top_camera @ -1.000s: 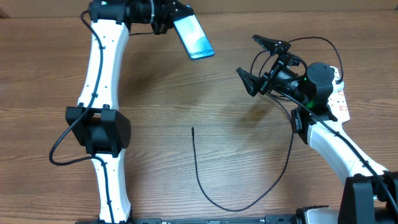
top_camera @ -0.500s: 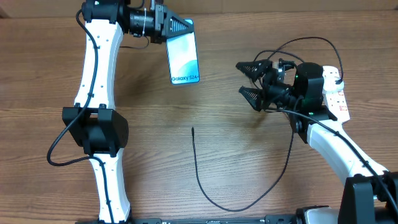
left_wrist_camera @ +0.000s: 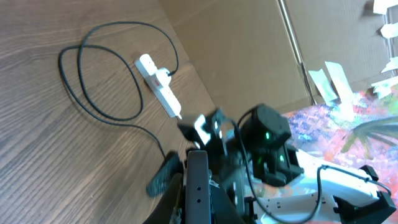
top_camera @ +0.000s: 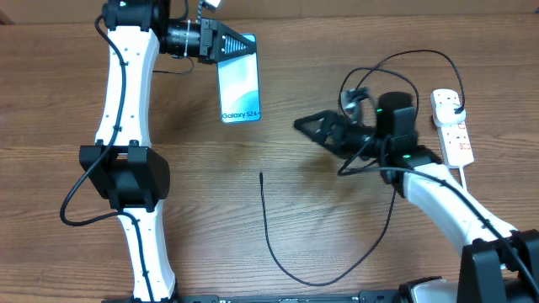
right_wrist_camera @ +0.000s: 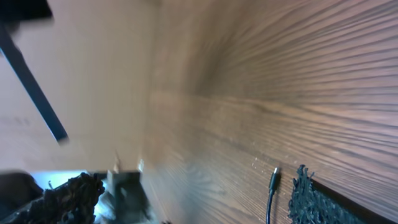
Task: Plug charger to phone and switch on socket
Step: 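Swing the right gripper down toward the black cable's plug on the table, then lower the right gripper and close it on the cable just behind the plug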
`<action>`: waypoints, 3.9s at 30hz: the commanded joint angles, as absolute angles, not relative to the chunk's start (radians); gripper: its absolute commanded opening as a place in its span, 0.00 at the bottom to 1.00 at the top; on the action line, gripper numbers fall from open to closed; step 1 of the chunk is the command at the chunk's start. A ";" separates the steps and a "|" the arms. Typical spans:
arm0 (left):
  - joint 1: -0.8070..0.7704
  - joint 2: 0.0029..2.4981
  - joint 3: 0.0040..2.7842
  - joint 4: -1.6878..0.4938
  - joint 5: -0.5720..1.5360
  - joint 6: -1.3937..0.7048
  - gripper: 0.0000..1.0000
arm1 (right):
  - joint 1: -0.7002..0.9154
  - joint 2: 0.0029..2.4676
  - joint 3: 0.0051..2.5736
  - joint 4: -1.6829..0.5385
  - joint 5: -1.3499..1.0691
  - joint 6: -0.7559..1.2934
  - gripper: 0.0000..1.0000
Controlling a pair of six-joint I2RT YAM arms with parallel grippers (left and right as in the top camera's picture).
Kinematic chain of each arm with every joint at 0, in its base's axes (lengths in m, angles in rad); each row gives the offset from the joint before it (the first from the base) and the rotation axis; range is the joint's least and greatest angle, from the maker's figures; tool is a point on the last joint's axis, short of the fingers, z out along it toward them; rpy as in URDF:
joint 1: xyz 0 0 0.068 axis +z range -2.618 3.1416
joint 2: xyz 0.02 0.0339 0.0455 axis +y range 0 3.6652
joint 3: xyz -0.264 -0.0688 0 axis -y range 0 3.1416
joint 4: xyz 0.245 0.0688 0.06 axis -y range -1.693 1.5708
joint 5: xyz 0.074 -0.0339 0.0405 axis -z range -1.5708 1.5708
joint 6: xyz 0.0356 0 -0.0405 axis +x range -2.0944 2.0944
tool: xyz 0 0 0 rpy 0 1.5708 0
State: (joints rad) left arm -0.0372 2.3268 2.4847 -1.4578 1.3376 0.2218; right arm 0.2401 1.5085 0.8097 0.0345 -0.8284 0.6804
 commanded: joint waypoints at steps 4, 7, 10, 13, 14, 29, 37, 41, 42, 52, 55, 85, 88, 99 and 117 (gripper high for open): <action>0.030 2.336 2.486 -1.461 1.414 0.263 0.04 | 0.400 1.501 0.873 -0.099 -0.572 0.539 1.00; 0.073 2.336 2.486 -1.462 1.423 0.263 0.04 | 0.490 1.501 0.925 -0.268 -0.379 0.491 1.00; 0.098 2.336 2.486 -1.463 1.435 0.262 0.04 | 0.568 1.501 0.939 -0.359 -0.239 0.488 1.00; 0.109 2.336 2.486 -1.466 1.434 0.262 0.04 | 0.627 1.504 0.939 -0.402 -0.160 0.489 1.00; 0.109 2.336 2.486 -1.466 1.433 0.262 0.04 | 0.648 1.505 0.939 -0.415 -0.133 0.493 1.00; 0.109 2.336 2.486 -1.489 1.375 0.262 0.04 | 0.800 1.574 0.956 -0.443 0.012 0.500 0.98; 0.108 2.336 2.486 -1.491 1.365 0.262 0.04 | 0.849 1.641 1.010 -0.517 0.025 0.495 0.99; 0.108 2.336 2.486 -1.492 1.351 0.262 0.04 | 0.871 1.772 1.142 -0.644 0.059 0.496 0.99; 0.108 2.336 2.486 -1.492 1.352 0.262 0.04 | 0.876 1.793 1.165 -0.662 0.064 0.496 0.98; 0.108 2.336 2.486 -1.487 1.353 0.263 0.04 | 0.878 1.825 1.206 -0.746 0.081 0.556 0.98; 0.108 2.336 2.486 -1.484 1.353 0.263 0.04 | 0.878 1.825 1.206 -0.771 0.072 0.580 0.98; 0.108 2.336 2.486 -1.462 1.353 0.262 0.04 | 0.877 1.922 1.313 -0.798 0.142 0.632 0.93; 0.108 2.336 2.486 -1.462 1.353 0.262 0.04 | 0.877 2.004 1.402 -0.873 0.147 0.628 0.90; 0.109 2.336 2.486 -1.450 1.351 0.262 0.04 | 0.875 2.090 1.496 -0.966 0.164 0.659 0.77; 0.109 2.336 2.486 -1.439 1.353 0.262 0.04 | 0.875 2.108 1.495 -0.956 0.153 0.654 0.29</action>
